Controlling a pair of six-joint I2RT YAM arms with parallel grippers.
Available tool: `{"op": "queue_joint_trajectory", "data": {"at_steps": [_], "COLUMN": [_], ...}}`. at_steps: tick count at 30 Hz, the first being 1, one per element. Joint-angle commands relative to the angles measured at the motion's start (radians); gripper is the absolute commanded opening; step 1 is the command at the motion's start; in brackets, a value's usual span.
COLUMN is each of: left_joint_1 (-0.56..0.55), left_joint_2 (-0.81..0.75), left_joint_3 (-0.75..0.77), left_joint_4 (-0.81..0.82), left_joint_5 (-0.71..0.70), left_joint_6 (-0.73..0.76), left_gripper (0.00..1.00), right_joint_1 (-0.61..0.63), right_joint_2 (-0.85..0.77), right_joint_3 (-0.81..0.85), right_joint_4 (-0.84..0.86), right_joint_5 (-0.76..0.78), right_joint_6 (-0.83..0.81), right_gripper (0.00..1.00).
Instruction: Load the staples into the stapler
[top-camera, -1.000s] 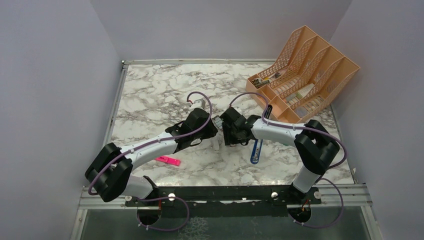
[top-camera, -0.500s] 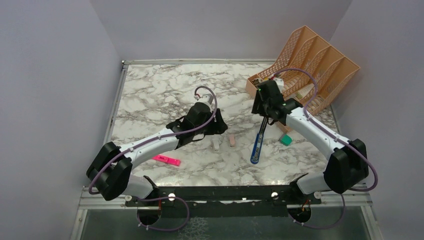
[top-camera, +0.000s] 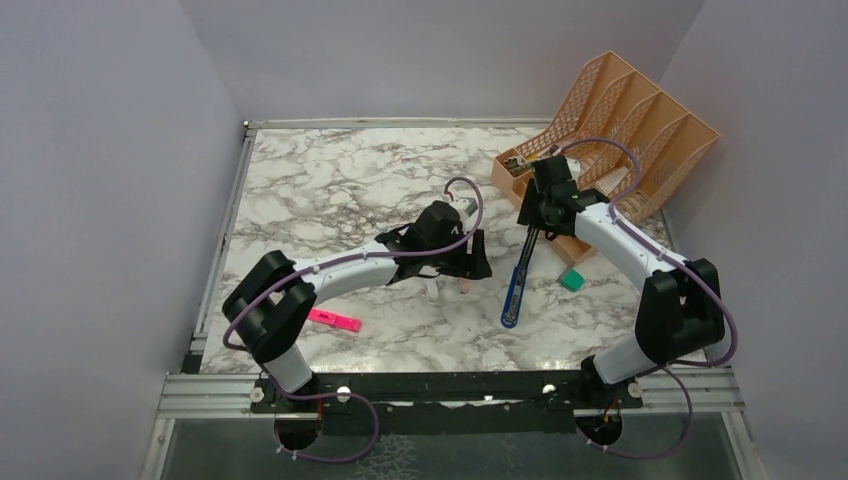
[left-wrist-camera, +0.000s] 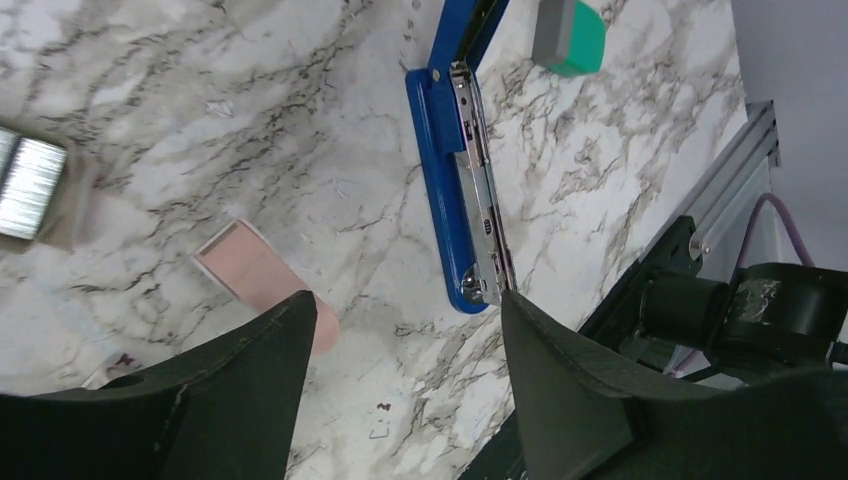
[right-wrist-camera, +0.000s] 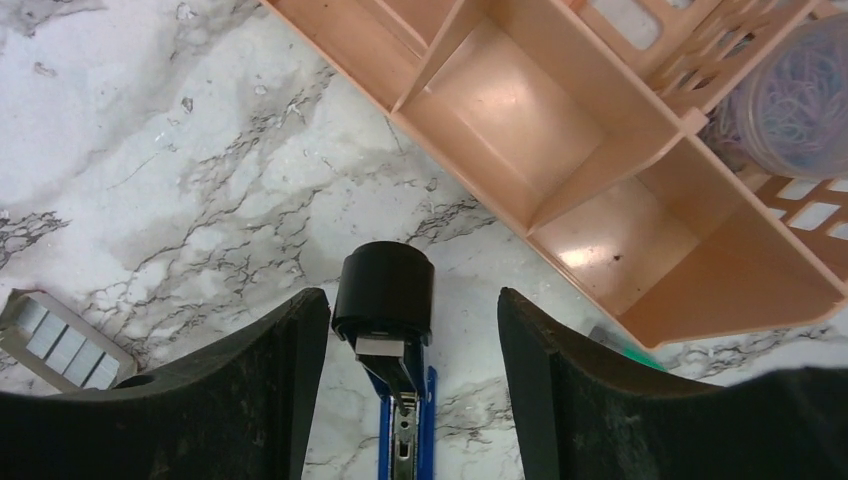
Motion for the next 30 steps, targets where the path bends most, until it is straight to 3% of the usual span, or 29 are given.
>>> {"op": "queue_joint_trajectory", "data": {"at_steps": [1,7,15,21,30], "left_joint_1": [-0.027,-0.062,-0.088,-0.103,-0.125], "left_joint_2": [0.077,0.162,0.24,0.287,0.352], "left_joint_3": [0.052,0.093,0.108,0.125,0.171], "left_joint_4": [0.013,0.013,0.004,0.004,0.021], "left_joint_5": [0.064,0.076,0.056,0.047,0.058], "left_joint_6": [-0.011,-0.029,-0.068,-0.089,-0.096], "left_gripper": [0.64,0.48,0.41,0.34,0.31], "right_joint_1": [-0.005,-0.006,-0.006,-0.005,-0.006], "right_joint_2": [0.017,0.037,0.055,0.063,0.065], "right_joint_3": [0.023,0.044,0.074,0.09,0.097], "right_joint_4": [0.052,0.062,0.093,0.128,0.164], "right_joint_5": [-0.04,-0.021,0.0,0.002,-0.015], "right_joint_6": [-0.028,-0.04,-0.06,-0.077,-0.08], "right_gripper": [0.65,0.53,0.33,0.32,0.32]}}
